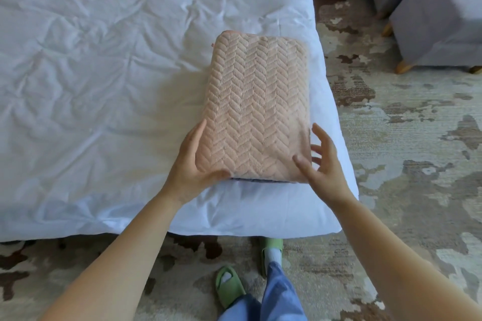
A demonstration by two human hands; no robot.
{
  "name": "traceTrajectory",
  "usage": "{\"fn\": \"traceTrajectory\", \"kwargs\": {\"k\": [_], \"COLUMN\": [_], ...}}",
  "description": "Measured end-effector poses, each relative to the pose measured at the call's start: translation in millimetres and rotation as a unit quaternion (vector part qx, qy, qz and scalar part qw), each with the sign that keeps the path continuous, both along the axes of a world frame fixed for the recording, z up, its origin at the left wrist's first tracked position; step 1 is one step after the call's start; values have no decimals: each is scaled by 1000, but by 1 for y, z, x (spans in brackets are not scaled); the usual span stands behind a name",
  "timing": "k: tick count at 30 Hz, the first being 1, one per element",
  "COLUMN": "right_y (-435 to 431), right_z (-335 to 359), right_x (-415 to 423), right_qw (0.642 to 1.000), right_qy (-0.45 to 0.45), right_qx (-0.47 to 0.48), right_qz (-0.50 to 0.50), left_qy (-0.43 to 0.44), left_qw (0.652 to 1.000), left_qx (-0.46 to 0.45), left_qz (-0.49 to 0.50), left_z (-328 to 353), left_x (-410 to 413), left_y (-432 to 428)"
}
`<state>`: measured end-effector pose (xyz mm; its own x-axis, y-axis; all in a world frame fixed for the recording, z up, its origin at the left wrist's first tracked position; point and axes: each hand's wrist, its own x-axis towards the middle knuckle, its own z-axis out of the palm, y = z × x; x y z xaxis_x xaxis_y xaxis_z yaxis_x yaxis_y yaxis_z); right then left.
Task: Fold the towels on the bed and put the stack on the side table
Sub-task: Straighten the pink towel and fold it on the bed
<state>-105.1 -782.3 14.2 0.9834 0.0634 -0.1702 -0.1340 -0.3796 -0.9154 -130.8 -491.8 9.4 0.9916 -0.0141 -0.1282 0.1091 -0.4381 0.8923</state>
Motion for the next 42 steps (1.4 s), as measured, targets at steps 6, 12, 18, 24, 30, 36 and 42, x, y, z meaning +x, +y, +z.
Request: {"fn": "traceTrajectory", "kwargs": {"k": [6, 12, 18, 24, 30, 36, 42], "right_y": [-5, 8, 5, 11, 45, 35, 44], "right_z": [-9, -3, -16, 7, 7, -1, 18], "right_x": [-35, -23, -39, -35, -16, -19, 56], "right_qw": [998, 998, 991, 978, 913, 913, 943], "right_qy": [-36, -60, -39, -116, -87, -78, -48], "right_qx": [-42, -20, -128, -176, -370, -368, -322], "right_qz": [42, -26, -7, 6, 148, 158, 68], "left_qy": [-70, -65, -59, -122, -114, -35, -65], "left_qw": [997, 995, 988, 950, 906, 893, 922], "left_qx": [28, 33, 138, 284, 399, 428, 375], "left_qz": [-33, 68, -33, -50, -88, -133, -74], "left_z": [-1, -4, -19, 5, 17, 0, 30], "left_x": [-18, -6, -23, -31, -6, -5, 69], "left_y": [-1, -2, 2, 10, -17, -12, -25]}}
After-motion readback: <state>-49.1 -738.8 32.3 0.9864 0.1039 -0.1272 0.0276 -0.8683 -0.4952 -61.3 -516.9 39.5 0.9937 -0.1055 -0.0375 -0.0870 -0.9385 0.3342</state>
